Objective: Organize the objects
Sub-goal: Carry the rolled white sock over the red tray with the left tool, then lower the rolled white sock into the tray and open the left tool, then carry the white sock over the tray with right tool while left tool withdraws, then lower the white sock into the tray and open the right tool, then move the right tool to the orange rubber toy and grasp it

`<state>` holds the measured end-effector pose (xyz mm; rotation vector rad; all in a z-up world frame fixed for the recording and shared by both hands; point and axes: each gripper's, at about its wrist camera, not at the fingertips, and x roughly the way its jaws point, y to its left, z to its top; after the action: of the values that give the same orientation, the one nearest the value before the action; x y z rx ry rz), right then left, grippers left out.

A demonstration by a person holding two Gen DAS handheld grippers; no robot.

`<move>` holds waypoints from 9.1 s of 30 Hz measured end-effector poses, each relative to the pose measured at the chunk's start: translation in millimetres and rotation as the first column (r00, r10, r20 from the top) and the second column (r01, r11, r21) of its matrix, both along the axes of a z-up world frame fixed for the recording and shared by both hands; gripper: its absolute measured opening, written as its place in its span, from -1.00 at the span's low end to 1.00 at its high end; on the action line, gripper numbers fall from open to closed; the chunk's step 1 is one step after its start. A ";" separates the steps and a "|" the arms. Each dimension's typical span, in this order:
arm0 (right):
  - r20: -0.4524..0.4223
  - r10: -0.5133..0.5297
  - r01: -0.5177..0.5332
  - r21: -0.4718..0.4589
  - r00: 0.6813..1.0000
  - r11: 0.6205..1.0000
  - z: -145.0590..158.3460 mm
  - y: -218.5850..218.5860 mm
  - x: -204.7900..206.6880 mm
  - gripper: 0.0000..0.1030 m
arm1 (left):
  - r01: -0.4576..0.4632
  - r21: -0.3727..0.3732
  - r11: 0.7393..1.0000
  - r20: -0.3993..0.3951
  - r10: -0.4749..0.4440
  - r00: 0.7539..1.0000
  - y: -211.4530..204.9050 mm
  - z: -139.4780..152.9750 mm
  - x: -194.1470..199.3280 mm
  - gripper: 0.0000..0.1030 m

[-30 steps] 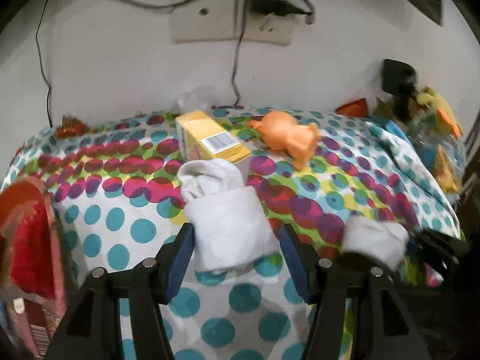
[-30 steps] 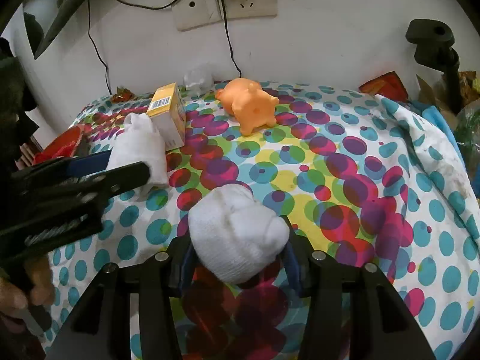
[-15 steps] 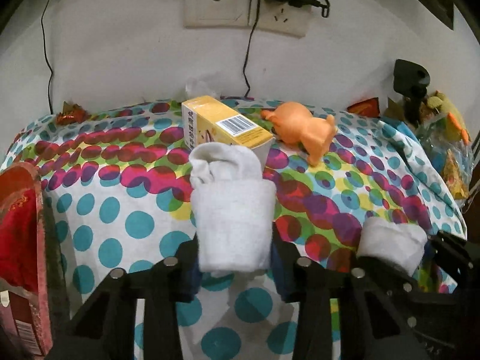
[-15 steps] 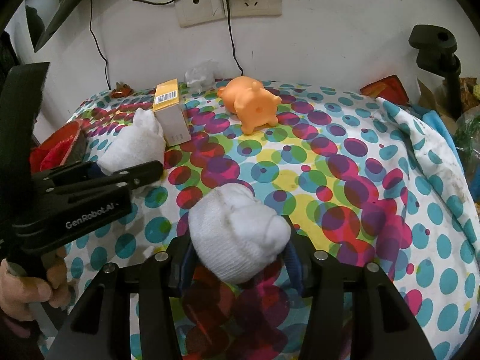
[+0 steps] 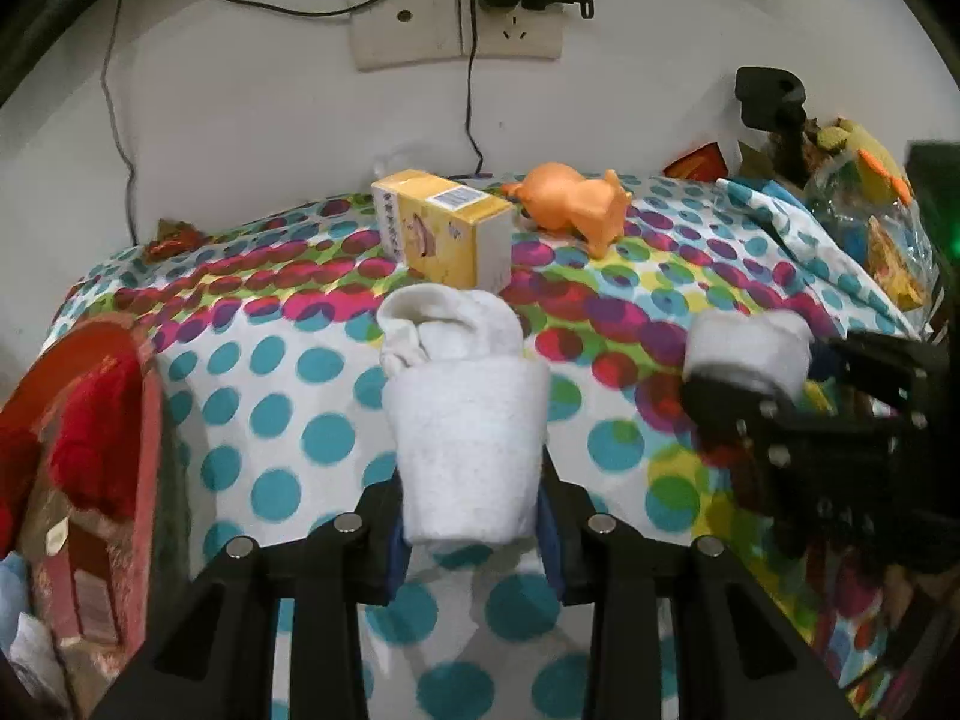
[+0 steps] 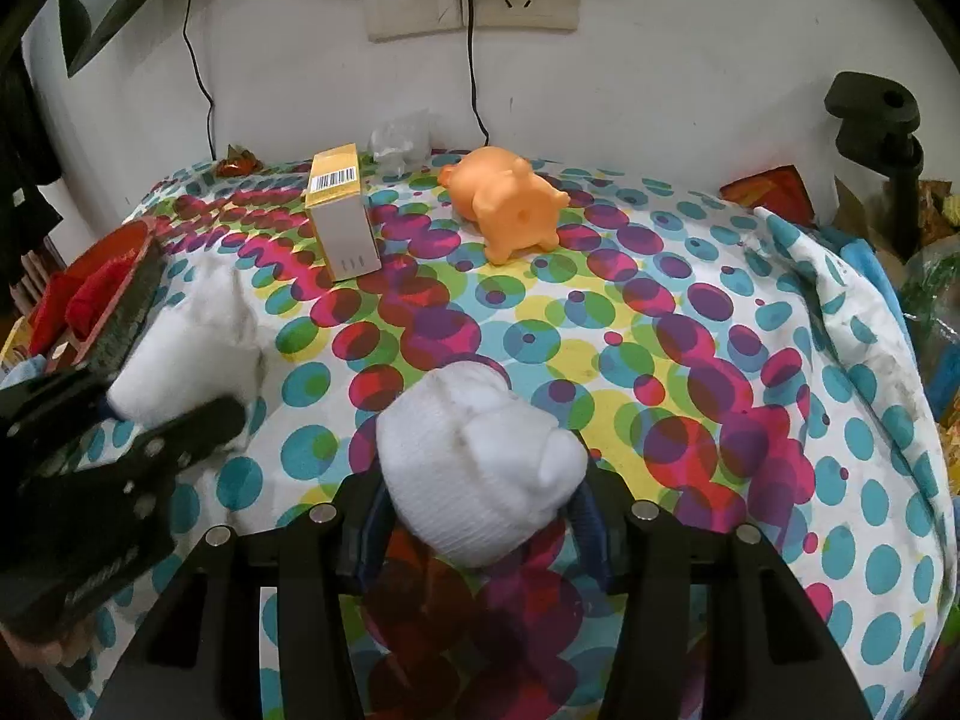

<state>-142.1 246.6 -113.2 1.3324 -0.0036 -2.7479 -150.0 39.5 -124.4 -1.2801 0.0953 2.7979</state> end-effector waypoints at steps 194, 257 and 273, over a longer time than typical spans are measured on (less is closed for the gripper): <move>-0.007 0.326 -0.325 0.021 0.945 0.945 50.5 -272.4 52.3 -0.09 | -0.466 -0.034 0.884 -0.085 0.462 0.883 -268.0 45.4 244.1 0.10; -0.044 -0.106 0.110 0.119 0.993 0.987 34.3 -7.1 -72.1 0.41 | -0.388 -0.207 0.898 -0.060 0.385 0.921 -225.6 42.1 222.8 0.09; -0.036 0.011 -0.006 0.144 0.999 0.990 2.9 -15.3 -137.6 -0.12 | -0.115 -0.284 0.952 -0.064 0.101 0.993 -103.4 88.5 97.8 0.14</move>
<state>-279.6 231.4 -110.3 1.3105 0.2060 -2.8123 -52.2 -63.9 -35.8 -1.3067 0.4652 2.9954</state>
